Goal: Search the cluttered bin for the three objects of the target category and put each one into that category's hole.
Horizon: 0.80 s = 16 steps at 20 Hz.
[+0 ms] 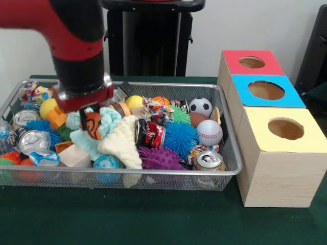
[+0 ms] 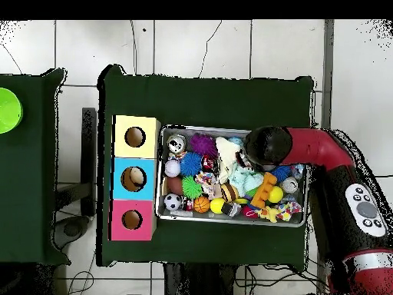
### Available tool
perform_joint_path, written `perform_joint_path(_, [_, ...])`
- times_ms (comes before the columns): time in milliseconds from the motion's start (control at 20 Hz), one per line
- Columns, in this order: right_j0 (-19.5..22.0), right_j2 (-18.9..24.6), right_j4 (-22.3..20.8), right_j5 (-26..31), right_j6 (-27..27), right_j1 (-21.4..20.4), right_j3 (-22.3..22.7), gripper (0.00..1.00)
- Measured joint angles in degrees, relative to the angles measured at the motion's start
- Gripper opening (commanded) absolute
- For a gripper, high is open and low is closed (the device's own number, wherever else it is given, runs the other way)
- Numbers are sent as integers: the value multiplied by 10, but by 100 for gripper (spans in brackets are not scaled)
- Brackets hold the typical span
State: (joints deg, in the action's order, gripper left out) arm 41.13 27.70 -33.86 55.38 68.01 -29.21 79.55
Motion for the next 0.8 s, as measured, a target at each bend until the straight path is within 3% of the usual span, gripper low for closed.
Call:
perform_joint_path(50, [-8,0,10,0,0,-36,28,0])
perform_joint_path(200, [-20,0,22,0,0,-75,54,0])
perform_joint_path(300, [-44,-3,42,0,0,-128,87,0])
perform_joint_path(500, [-86,-10,64,0,0,-188,124,0])
perform_joint_path(700, [-129,-13,81,-13,4,-222,153,0])
perform_joint_path(800, [-171,-21,92,-49,15,-233,173,0])
